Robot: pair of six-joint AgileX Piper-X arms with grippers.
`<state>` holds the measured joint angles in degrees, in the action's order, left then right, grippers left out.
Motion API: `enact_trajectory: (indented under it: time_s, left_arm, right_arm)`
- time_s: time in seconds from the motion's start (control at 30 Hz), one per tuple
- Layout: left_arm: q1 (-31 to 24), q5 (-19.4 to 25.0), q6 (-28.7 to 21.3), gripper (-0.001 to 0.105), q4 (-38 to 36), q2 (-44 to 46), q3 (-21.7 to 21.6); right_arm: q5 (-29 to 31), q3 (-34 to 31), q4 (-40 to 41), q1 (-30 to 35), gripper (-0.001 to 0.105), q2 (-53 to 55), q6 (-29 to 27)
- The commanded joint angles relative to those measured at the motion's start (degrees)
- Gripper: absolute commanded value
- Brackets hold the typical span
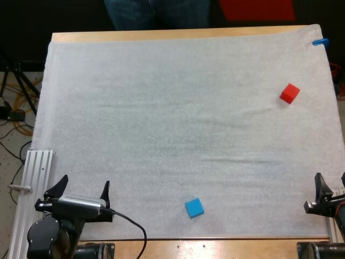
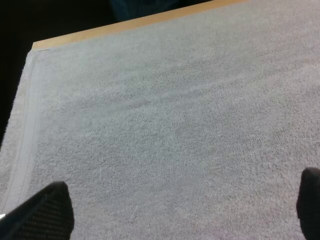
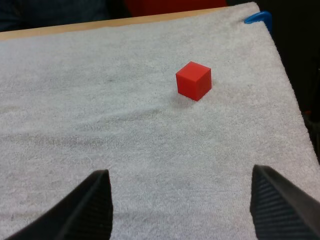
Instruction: Stack red cube on blue cube
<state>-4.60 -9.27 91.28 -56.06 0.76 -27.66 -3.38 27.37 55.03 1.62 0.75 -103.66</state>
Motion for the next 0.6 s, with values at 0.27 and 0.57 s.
enact_trajectory:
  time_s: [0.27, 0.57]
  left_arm:
    - [0.03, 0.64, 0.73, 0.087, 0.97, 6.07, -0.29]
    - [5.34, 0.76, -0.16, 0.087, -0.40, 0.75, -3.94]
  right_arm:
    - [-0.24, 0.69, -0.09, 0.21, 0.058, 1.99, -0.19]
    - [-0.36, 3.91, 1.22, 0.21, 0.058, 0.41, -0.63]
